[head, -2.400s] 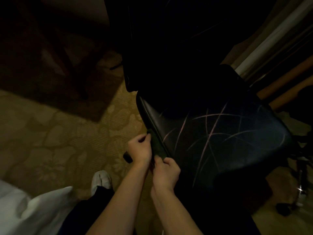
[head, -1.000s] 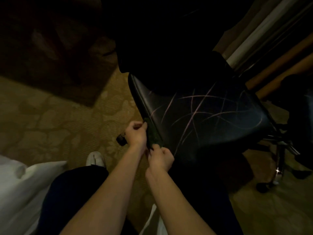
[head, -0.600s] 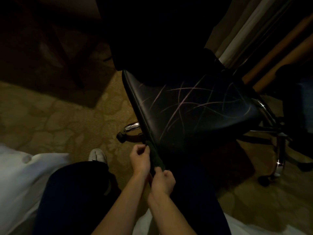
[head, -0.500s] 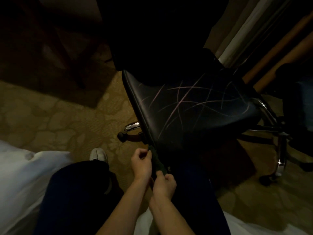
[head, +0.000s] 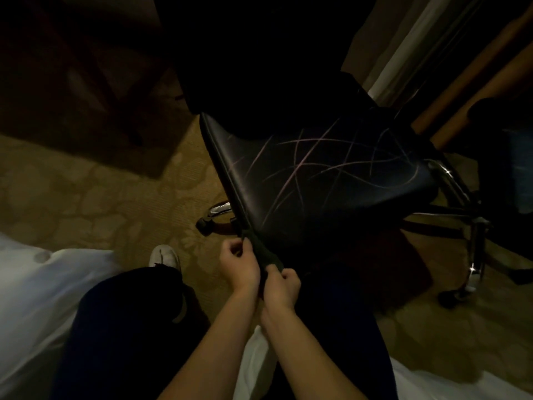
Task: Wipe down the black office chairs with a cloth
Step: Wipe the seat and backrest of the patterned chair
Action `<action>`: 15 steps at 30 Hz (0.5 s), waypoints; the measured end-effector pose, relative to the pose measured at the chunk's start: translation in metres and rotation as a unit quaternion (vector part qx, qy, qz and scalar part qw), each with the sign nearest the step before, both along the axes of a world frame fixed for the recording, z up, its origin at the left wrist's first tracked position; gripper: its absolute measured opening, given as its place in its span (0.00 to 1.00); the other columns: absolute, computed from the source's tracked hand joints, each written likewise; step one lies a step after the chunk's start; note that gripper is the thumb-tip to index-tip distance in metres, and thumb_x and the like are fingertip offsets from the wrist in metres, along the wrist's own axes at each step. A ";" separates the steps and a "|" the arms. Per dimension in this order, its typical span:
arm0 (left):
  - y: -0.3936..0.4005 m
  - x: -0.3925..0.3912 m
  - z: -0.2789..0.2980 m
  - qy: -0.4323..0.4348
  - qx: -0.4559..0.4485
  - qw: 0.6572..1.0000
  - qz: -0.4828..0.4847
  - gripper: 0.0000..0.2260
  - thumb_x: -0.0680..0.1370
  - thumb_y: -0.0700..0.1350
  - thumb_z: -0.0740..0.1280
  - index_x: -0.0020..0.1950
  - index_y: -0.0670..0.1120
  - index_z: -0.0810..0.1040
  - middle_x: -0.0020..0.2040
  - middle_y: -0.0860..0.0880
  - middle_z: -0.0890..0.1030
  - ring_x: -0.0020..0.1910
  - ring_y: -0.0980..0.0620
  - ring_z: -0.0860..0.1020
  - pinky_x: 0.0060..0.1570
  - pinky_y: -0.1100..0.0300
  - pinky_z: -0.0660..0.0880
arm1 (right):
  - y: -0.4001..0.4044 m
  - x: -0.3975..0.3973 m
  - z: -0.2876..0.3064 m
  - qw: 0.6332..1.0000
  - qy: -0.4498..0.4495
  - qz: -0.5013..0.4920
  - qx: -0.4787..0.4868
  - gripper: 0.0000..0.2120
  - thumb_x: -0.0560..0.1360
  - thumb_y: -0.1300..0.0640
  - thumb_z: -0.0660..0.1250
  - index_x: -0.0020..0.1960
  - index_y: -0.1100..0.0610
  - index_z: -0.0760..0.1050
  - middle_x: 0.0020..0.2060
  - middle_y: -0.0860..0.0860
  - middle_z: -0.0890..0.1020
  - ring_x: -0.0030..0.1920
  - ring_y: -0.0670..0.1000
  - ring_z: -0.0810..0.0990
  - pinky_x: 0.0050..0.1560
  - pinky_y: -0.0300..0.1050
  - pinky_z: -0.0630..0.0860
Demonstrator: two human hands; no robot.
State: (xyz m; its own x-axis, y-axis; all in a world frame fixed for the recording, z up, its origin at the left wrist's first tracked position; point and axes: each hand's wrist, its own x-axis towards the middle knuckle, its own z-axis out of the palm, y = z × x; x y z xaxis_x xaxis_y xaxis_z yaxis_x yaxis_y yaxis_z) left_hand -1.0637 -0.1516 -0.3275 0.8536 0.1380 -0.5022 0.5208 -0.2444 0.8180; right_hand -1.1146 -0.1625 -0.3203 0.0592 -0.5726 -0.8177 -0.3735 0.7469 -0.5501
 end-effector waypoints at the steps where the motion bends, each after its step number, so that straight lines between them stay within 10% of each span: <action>1: 0.001 -0.010 -0.001 -0.002 0.012 1.000 -0.007 0.01 0.79 0.40 0.65 0.49 0.43 0.76 0.47 0.48 0.78 0.47 0.51 0.77 0.41 0.64 0.71 | -0.002 -0.003 -0.002 1.000 -0.003 -0.004 -0.003 0.04 0.78 0.61 0.64 0.52 0.57 0.74 0.48 0.56 0.80 0.47 0.55 0.81 0.50 0.53 0.81; 10: 0.007 -0.045 -0.004 -0.035 0.080 0.991 -0.102 0.04 0.79 0.44 0.67 0.46 0.44 0.75 0.45 0.47 0.77 0.44 0.50 0.77 0.40 0.61 0.72 | -0.031 -0.015 0.004 0.984 0.025 0.034 -0.172 0.05 0.79 0.60 0.61 0.55 0.58 0.69 0.48 0.54 0.78 0.45 0.52 0.79 0.39 0.44 0.78; 15: -0.027 -0.056 0.012 -0.111 0.162 0.972 -0.126 0.06 0.79 0.46 0.67 0.44 0.48 0.72 0.42 0.52 0.73 0.46 0.52 0.69 0.43 0.60 0.63 | -0.101 -0.013 0.017 0.926 0.081 0.214 -0.299 0.03 0.77 0.56 0.63 0.49 0.53 0.69 0.46 0.52 0.78 0.47 0.53 0.78 0.46 0.48 0.75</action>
State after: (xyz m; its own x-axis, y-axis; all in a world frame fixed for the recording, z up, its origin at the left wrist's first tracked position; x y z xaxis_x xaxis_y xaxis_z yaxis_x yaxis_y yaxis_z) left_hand -1.1199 -0.1787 -0.3151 0.9633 0.0314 -0.2667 0.2306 -0.6056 0.7616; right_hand -1.1280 -0.2633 -0.3030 0.2899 -0.8785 -0.3797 -0.6790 0.0908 -0.7285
